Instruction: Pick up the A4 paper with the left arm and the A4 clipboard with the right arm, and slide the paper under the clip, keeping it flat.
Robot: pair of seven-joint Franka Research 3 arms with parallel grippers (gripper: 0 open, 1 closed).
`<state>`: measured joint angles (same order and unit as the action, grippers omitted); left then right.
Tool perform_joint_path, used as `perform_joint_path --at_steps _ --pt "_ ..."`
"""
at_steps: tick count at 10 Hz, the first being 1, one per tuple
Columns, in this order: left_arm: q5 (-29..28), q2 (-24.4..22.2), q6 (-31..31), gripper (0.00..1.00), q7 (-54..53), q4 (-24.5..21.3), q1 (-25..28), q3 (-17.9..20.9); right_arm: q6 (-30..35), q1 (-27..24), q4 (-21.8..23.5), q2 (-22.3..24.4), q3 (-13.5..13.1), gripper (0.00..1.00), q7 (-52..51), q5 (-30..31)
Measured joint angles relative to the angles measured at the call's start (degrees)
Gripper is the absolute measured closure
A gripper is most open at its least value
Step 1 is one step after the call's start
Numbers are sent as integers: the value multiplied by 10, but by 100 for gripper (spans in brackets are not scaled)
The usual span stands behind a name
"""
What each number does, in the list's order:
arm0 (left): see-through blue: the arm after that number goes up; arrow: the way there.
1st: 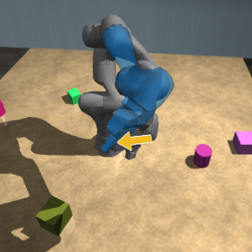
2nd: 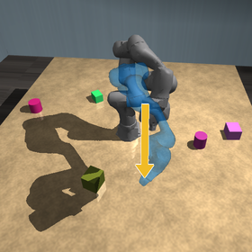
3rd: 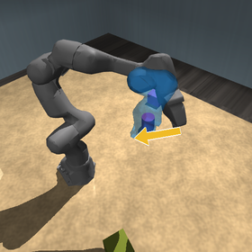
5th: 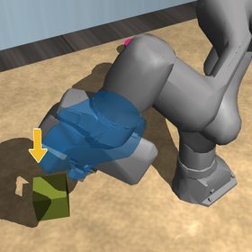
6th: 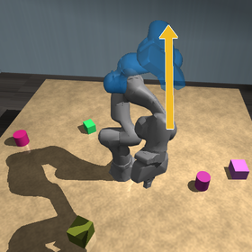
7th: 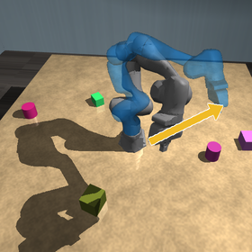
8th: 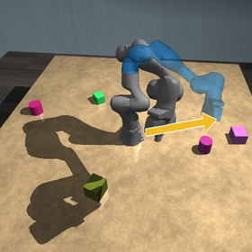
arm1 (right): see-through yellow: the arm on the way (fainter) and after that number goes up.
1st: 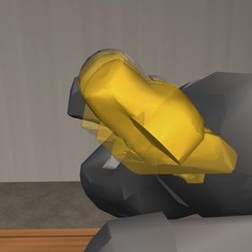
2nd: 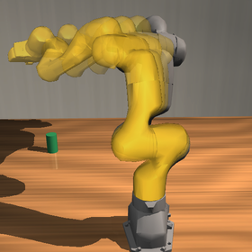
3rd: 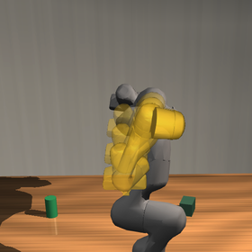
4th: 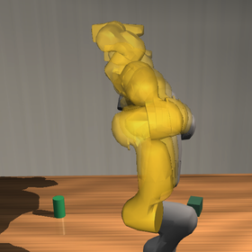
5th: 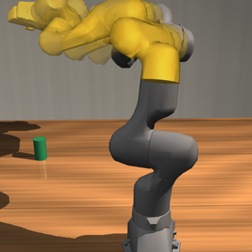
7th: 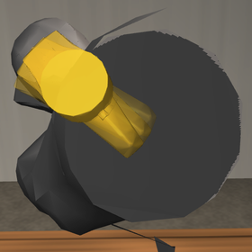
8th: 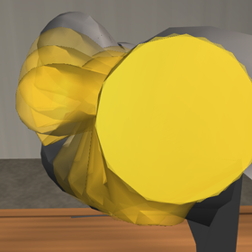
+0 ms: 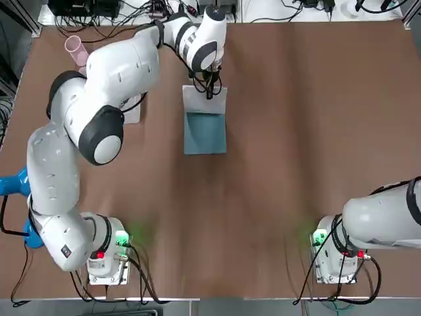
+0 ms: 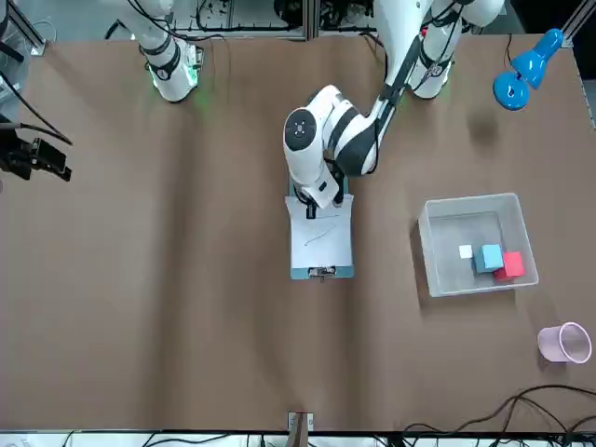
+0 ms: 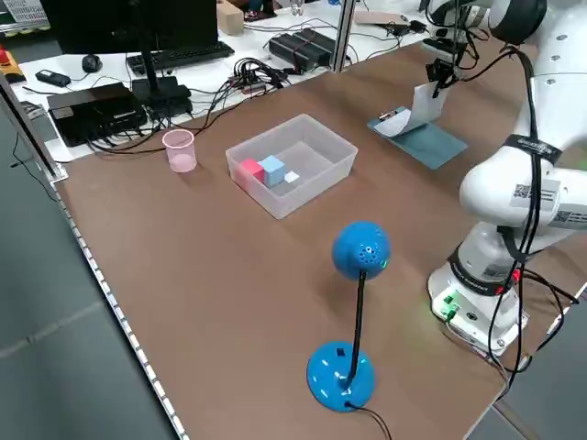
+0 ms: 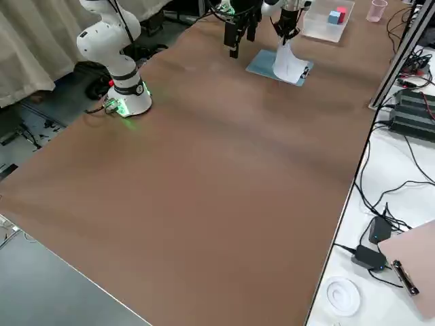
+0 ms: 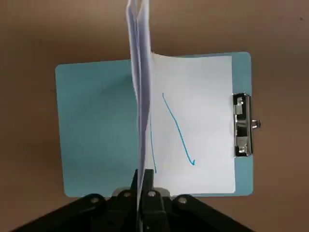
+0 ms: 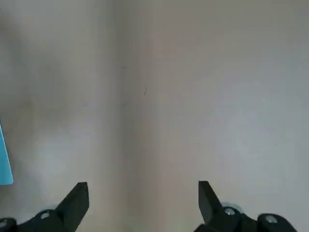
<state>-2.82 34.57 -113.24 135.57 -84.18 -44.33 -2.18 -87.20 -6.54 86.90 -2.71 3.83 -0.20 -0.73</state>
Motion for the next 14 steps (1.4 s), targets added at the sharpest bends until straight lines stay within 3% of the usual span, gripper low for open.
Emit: perform_joint_path --at_steps 1,2,5,8,11,14 --pt "0 0 0 96 -1 0 0 0 0 0 0 0 0 0 0 0" --pt "0 0 -1 85 -3 0 1 0 0 0 0 0 0 0 0 0" --pt "0 -4 -1 42 -24 2 3 0 0 0 0 0 0 0 10 0" --pt "1 -46 45 0 -42 4 4 0 0 0 0 0 0 0 13 0" --pt "0 -95 66 0 -134 5 19 2 0 0 0 0 0 0 14 0" --pt "0 -154 83 0 -310 11 71 3 0 0 0 0 0 0 15 0"
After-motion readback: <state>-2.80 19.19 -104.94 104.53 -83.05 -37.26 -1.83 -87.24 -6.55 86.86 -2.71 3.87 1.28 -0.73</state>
